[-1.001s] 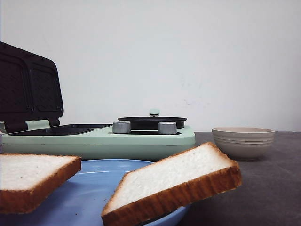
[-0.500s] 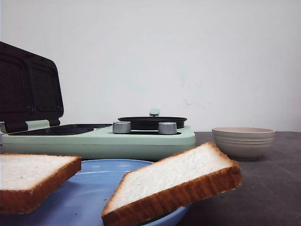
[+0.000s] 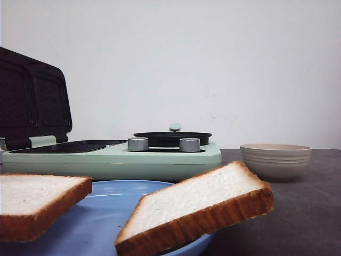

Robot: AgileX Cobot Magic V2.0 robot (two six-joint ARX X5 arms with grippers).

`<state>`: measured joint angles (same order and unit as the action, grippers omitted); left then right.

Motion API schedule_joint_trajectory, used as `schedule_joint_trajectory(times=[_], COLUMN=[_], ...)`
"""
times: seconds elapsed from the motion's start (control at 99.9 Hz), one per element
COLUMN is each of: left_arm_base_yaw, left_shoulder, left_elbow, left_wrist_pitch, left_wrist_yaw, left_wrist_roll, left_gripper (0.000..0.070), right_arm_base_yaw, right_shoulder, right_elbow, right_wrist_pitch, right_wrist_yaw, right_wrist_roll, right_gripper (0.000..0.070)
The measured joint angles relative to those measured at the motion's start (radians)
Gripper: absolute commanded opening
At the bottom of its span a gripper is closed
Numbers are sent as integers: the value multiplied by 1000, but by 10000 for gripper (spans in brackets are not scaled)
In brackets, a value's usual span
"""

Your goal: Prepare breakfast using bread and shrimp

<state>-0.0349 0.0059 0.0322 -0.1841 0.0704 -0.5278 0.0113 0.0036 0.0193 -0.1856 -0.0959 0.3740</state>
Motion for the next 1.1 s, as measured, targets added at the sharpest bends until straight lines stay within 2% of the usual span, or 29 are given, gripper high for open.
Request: schedule_joint_trajectory(times=[0.14,0.3,0.43,0.64,0.72,0.811,0.971,1.101], left_arm_base_yaw=[0,0,0,0,0,0,0,0], left_shoulder=[17,77,163,377,468,567,673,674], left_elbow=[20,54,123,287,382,489,613,629], left_wrist_pitch=[-49,-111,-111,-147,-207,-305,-425,-427], left_wrist_yaw=[72,150,193,336,391,439,447,450], left_wrist_roll=[-77,-131,-156,-166,-146,-88,34,72], left_gripper=[7,9,9,9,9,9,10,10], right_arm_base_yaw=[0,0,0,0,0,0,0,0], right_shoulder=[0,44,147,401,500,594,649,649], right_elbow=[38,136,220,397,476,541,575,575], right_wrist_pitch=[-90,-177,-188,-283,-334,-357,-334,-332], right_wrist_yaw=[-39,-39,-45,-180,-217,-245,-245,-245], right_wrist_roll=[77,100,105,110,109,101,82,76], right_gripper=[0,0,0,0,0,0,0,0])
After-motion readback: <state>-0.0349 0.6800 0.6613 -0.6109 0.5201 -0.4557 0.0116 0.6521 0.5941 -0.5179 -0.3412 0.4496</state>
